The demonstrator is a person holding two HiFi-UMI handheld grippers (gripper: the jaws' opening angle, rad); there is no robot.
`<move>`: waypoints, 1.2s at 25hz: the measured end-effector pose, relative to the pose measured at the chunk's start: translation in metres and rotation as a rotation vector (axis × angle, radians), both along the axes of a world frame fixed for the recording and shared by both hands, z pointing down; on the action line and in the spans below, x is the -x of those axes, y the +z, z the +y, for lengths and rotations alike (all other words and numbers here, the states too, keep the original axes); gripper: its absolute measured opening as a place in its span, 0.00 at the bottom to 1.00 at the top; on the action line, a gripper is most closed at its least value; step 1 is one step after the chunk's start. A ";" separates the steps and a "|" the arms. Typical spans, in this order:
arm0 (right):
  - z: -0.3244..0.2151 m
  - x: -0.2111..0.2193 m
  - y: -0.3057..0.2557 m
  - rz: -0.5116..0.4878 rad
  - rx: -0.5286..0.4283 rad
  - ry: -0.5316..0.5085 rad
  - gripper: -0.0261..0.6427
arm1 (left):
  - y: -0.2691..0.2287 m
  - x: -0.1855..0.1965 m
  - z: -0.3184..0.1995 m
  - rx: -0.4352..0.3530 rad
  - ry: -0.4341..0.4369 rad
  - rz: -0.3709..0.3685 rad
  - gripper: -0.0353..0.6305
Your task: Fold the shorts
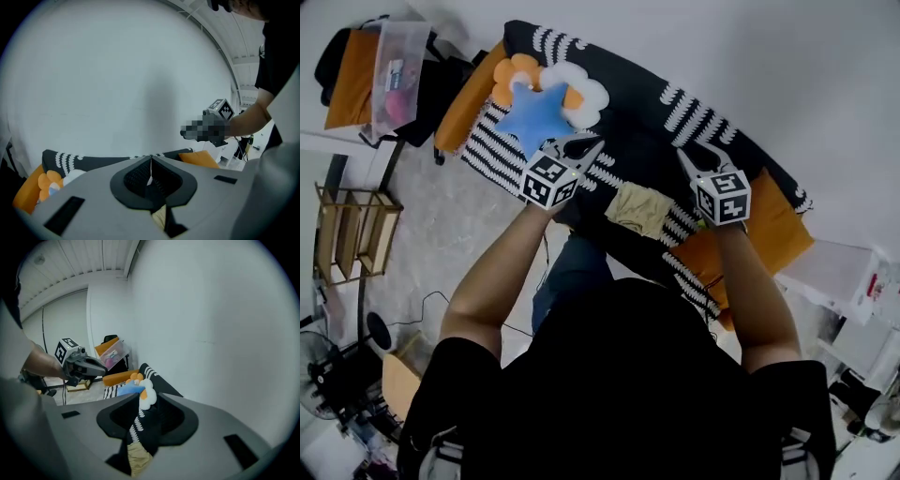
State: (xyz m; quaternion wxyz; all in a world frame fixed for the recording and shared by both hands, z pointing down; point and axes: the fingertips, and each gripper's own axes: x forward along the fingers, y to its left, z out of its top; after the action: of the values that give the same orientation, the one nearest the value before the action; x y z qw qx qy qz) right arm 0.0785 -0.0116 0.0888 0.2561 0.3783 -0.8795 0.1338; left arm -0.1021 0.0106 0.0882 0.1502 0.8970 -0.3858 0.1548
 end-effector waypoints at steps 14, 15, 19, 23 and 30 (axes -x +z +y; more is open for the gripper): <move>0.036 -0.025 -0.017 -0.019 0.046 0.364 0.21 | -0.036 -0.028 -0.038 -0.045 0.351 0.027 0.08; 0.038 -0.027 -0.021 -0.020 0.039 0.394 0.20 | -0.040 -0.028 -0.039 -0.058 0.378 0.022 0.08; 0.043 -0.036 -0.036 -0.017 0.012 0.517 0.19 | -0.059 -0.029 -0.046 -0.093 0.454 0.029 0.08; 0.053 -0.035 -0.055 -0.038 -0.013 0.619 0.17 | -0.078 -0.028 -0.046 -0.112 0.504 0.030 0.08; 0.069 -0.033 -0.090 -0.017 -0.056 0.639 0.15 | -0.117 -0.031 -0.039 -0.138 0.503 0.055 0.08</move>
State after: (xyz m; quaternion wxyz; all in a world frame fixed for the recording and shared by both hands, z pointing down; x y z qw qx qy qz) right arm 0.1119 0.0574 -0.0013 0.1833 0.6412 -0.7215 0.1864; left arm -0.0709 -0.0284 -0.0285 0.0560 0.9768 -0.1558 0.1360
